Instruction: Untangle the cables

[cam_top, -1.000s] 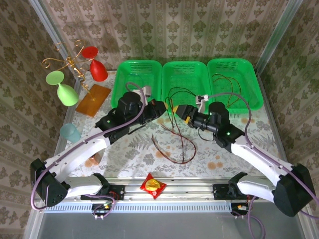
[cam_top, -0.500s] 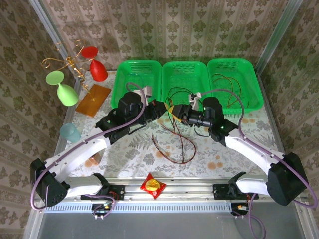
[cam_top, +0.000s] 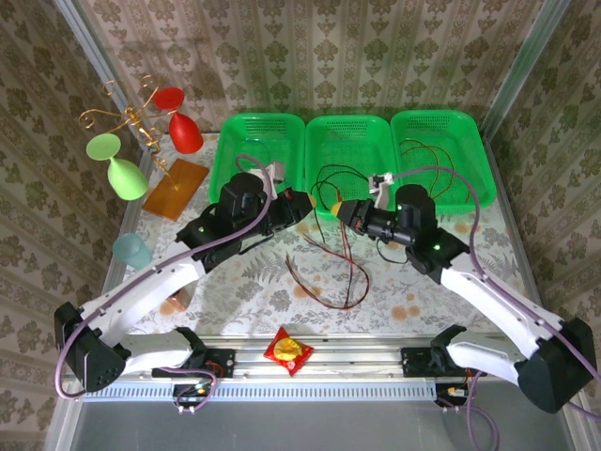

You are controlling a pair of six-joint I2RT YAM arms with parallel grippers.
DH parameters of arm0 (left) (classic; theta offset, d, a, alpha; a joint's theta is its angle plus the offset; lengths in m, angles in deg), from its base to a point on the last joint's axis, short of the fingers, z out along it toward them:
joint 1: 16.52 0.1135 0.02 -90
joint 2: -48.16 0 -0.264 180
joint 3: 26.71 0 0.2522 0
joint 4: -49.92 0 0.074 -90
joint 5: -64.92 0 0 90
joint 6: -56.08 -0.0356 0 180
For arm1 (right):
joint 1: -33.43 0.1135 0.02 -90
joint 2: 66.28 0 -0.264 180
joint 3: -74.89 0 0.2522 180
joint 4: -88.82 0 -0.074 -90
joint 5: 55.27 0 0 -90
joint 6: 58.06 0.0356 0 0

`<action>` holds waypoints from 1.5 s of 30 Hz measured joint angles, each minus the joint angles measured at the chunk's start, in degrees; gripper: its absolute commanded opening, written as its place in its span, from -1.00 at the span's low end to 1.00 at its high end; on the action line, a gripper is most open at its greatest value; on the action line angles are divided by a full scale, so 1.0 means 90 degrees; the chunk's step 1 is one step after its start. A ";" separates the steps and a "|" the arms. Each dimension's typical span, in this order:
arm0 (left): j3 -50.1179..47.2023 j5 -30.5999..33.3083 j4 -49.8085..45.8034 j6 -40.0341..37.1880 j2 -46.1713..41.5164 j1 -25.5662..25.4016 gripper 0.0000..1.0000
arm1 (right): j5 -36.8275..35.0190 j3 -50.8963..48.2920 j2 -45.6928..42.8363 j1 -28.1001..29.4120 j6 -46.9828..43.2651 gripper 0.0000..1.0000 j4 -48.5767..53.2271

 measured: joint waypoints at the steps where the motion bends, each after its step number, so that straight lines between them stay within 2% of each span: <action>1: 0.0073 0.0005 -0.0056 -0.0029 -0.0036 0.0000 -1.00 | -0.0095 0.0090 -0.0134 0.0000 -0.0126 -1.00 0.0146; 8: 0.0389 0.0194 -0.0202 -0.0282 -0.0527 0.0010 -1.00 | -0.1008 0.0602 -0.1185 -0.0143 -0.1141 -1.00 0.1192; 12: 0.0389 0.0406 -0.0488 -0.0420 -0.0937 0.0090 -1.00 | -0.1258 0.0772 -0.1537 -0.0403 -0.1515 -1.00 0.1637; 20: -0.0070 0.0758 -0.0933 -0.0457 -0.2091 0.0697 -1.00 | -0.1637 0.1192 -0.1945 -0.0869 -0.2052 -1.00 0.2293; 28: -0.0170 0.0903 -0.1586 -0.0542 -0.2793 0.1158 -1.00 | -0.2373 0.1455 -0.2263 -0.0979 -0.2616 -1.00 0.2691; 37: -0.0168 0.1219 -0.2506 -0.0794 -0.3628 0.1926 -1.00 | -0.3905 0.1503 -0.2654 -0.1003 -0.3296 -1.00 0.3242; 45: -0.0432 0.2113 -0.2764 -0.0865 -0.4401 0.2004 -1.00 | -0.5331 0.1486 -0.2982 -0.1015 -0.3878 -1.00 0.3495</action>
